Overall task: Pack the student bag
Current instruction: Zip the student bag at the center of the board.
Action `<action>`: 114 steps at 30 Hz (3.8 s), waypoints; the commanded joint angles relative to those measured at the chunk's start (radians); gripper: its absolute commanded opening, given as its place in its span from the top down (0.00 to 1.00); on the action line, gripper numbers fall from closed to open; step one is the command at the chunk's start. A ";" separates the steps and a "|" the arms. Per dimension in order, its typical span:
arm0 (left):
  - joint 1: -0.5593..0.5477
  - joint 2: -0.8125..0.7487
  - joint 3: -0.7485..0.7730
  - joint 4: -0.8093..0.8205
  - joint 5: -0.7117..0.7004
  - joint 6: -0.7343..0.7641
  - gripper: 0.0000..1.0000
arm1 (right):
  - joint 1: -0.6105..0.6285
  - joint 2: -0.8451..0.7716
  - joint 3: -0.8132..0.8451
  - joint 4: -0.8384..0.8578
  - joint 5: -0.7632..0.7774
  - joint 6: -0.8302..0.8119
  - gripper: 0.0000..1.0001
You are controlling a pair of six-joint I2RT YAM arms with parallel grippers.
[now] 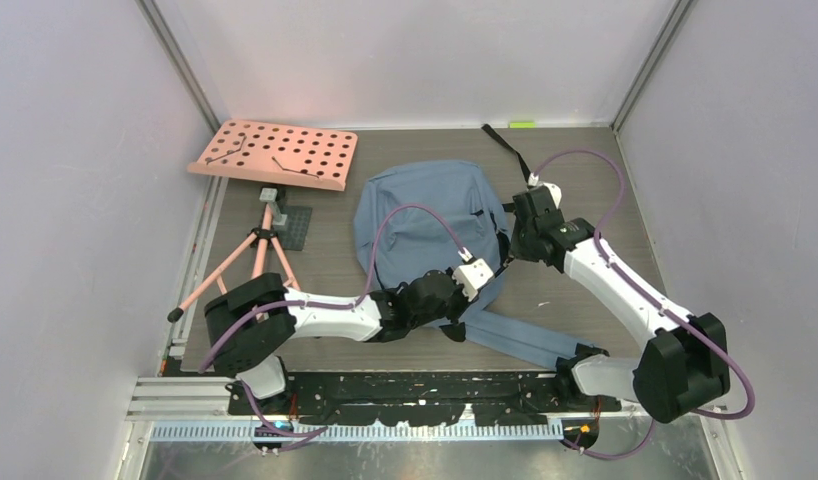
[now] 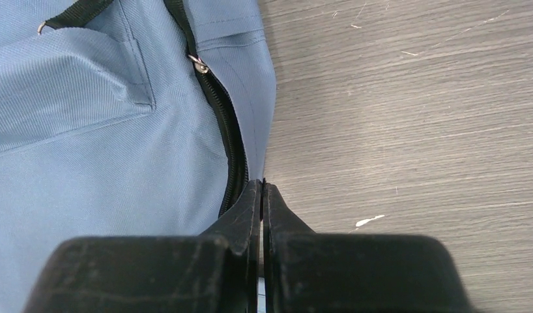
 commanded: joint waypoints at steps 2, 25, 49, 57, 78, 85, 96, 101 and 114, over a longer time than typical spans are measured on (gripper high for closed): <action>-0.021 -0.040 -0.034 -0.068 0.047 -0.024 1.00 | -0.073 0.049 0.100 0.131 0.144 -0.085 1.00; -0.095 -0.001 -0.029 -0.060 0.090 -0.018 1.00 | -0.106 0.367 0.289 0.362 0.107 -0.242 1.00; 0.006 0.069 0.282 -0.125 -0.032 -0.188 0.42 | -0.103 0.054 0.124 0.194 -0.244 -0.198 1.00; 0.035 0.198 0.377 -0.097 -0.063 -0.166 0.47 | -0.103 0.054 0.118 0.185 -0.244 -0.205 1.00; -0.025 0.120 0.092 -0.063 0.029 -0.160 1.00 | -0.103 0.213 0.195 0.260 -0.125 -0.221 1.00; -0.057 0.109 0.057 -0.062 0.076 -0.173 1.00 | -0.103 0.258 0.219 0.315 -0.141 -0.208 1.00; -0.075 0.068 0.052 -0.090 0.039 -0.194 1.00 | -0.104 0.344 0.257 0.327 -0.148 -0.214 1.00; -0.065 0.013 0.101 -0.197 -0.026 -0.179 0.48 | -0.103 0.272 0.264 0.252 -0.208 -0.198 0.78; 0.204 -0.211 0.270 -0.617 0.089 -0.196 0.00 | -0.158 0.050 0.290 0.012 -0.235 -0.145 0.16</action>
